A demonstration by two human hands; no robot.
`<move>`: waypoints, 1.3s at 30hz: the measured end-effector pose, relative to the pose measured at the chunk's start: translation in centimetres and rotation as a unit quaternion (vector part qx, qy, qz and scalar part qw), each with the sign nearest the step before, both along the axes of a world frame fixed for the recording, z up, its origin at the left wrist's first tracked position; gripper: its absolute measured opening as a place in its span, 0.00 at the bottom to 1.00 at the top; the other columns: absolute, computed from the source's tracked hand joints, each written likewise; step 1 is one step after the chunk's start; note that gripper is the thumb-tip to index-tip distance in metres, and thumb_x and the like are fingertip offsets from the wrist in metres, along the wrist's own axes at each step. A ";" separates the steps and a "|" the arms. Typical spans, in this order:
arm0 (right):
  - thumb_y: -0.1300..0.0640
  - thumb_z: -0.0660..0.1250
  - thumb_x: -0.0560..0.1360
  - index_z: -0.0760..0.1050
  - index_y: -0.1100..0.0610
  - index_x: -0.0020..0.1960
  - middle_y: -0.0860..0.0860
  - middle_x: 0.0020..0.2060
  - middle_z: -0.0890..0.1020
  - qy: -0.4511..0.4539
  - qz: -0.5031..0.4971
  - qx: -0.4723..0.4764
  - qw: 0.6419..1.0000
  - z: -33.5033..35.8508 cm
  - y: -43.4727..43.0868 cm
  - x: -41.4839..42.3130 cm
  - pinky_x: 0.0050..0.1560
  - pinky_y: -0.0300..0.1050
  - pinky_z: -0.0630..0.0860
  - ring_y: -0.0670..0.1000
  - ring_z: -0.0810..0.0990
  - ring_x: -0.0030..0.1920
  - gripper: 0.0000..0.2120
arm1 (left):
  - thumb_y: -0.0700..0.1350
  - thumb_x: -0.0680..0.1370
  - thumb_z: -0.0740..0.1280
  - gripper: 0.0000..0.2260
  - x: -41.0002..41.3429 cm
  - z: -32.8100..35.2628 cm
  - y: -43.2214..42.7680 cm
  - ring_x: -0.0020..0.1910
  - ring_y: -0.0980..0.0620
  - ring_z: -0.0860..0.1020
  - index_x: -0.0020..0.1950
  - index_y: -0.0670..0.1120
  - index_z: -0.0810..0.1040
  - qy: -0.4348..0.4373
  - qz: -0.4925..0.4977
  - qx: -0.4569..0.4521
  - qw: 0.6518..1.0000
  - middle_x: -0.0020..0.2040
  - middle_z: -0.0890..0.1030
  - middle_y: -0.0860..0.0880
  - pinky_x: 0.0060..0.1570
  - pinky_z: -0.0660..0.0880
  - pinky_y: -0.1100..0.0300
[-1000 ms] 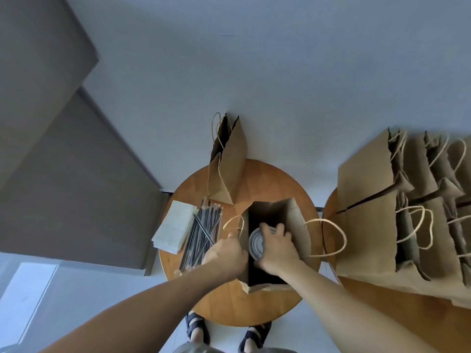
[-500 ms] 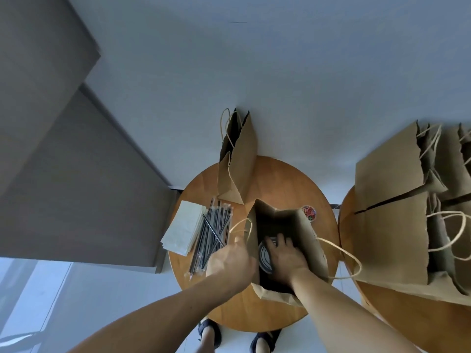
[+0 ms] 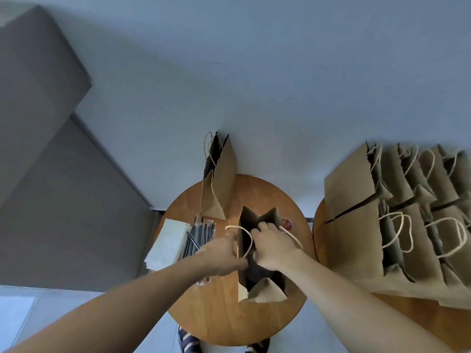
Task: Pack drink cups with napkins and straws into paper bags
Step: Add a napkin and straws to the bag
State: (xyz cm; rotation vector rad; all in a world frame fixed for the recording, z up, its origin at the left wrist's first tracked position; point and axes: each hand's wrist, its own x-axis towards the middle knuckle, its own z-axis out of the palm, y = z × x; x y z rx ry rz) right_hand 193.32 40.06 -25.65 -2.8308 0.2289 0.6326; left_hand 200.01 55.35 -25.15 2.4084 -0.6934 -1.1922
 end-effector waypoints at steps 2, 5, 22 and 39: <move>0.54 0.66 0.76 0.72 0.56 0.63 0.55 0.59 0.73 -0.028 0.003 -0.006 1.000 2.6 -0.7 0.6 0.55 0.53 0.75 0.58 0.73 0.60 0.16 | 0.52 0.71 0.73 0.36 1.2 0.6 0.4 0.54 0.50 0.80 0.75 0.51 0.62 0.030 -0.034 0.000 0.999 0.60 0.79 0.47 0.56 0.78 0.55; 0.54 0.62 0.79 0.73 0.57 0.64 0.54 0.57 0.75 -0.091 0.000 -0.003 0.996 5.8 -1.5 2.0 0.50 0.49 0.74 0.57 0.75 0.58 0.15 | 0.52 0.73 0.71 0.27 3.2 1.6 1.5 0.57 0.49 0.78 0.70 0.49 0.68 -0.010 -0.076 0.038 0.996 0.63 0.77 0.47 0.54 0.76 0.59; 0.59 0.60 0.79 0.70 0.54 0.44 0.51 0.37 0.76 0.050 0.032 0.099 0.993 -1.3 14.3 12.0 0.36 0.44 0.70 0.54 0.78 0.40 0.06 | 0.52 0.77 0.65 0.27 9.4 -3.2 15.8 0.61 0.47 0.76 0.75 0.48 0.65 -0.106 0.113 0.124 0.980 0.70 0.73 0.48 0.56 0.78 0.51; 0.42 0.63 0.78 0.77 0.57 0.39 0.52 0.33 0.81 0.090 -0.300 0.162 0.936 -18.4 20.2 17.1 0.30 0.41 0.73 0.50 0.77 0.30 0.19 | 0.48 0.79 0.61 0.14 15.8 -14.3 19.1 0.42 0.50 0.76 0.64 0.49 0.70 -0.047 0.185 0.119 0.974 0.50 0.73 0.50 0.29 0.72 0.61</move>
